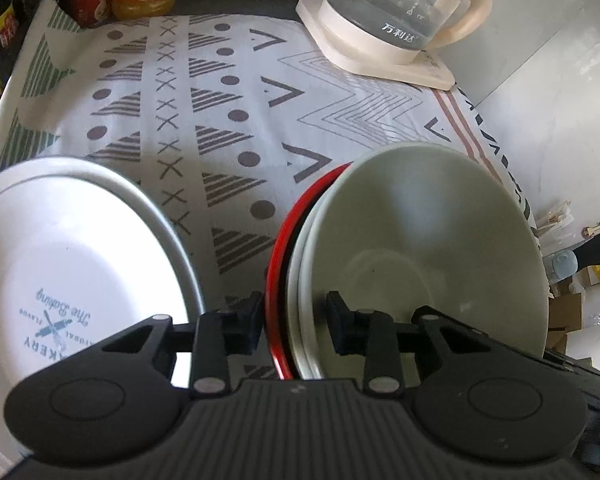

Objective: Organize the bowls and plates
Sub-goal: 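Close both grippers on the red-and-black bowl rim, then lift the bowl stack and carry it over the plate stack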

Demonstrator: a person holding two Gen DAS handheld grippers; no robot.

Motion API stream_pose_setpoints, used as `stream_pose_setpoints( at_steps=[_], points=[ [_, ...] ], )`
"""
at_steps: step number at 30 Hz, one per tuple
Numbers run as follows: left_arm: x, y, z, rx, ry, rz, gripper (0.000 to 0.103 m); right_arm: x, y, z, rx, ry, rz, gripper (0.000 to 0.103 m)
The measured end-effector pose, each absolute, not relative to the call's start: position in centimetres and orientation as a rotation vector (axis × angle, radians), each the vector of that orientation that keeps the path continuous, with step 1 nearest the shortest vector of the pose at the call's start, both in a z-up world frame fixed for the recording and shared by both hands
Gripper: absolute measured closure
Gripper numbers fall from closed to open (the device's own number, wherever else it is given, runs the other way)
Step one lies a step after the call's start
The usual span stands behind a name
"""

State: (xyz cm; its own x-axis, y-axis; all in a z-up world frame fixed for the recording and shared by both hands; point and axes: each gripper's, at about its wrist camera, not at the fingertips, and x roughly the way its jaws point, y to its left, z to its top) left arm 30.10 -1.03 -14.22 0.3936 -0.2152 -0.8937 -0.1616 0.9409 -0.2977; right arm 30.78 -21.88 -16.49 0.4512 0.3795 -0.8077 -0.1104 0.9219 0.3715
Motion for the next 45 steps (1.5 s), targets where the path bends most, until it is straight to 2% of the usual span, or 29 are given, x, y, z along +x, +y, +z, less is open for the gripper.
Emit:
stream_pose_setpoints(
  at_steps=[9, 19, 30, 45],
  points=[
    [30.3, -0.9, -14.1, -0.363, 1.177, -0.04, 0.072, 30.6, -22.8, -16.1, 0.312, 1.053, 0.325, 0.069],
    [29.3, -0.7, -12.9, -0.362, 1.147, -0.044, 0.072, 29.6, -22.1, -14.2, 0.299, 1.002, 0.331, 0.07],
    [27.7, 1.0, -9.1, -0.357, 1.051, -0.047, 0.072, 28.5, -20.3, -10.5, 0.283, 0.931, 0.366, 0.07],
    [23.9, 4.9, -6.8, -0.403, 0.985, 0.02, 0.072, 26.7, -16.2, -8.8, 0.232, 0.908, 0.471, 0.07]
  ],
)
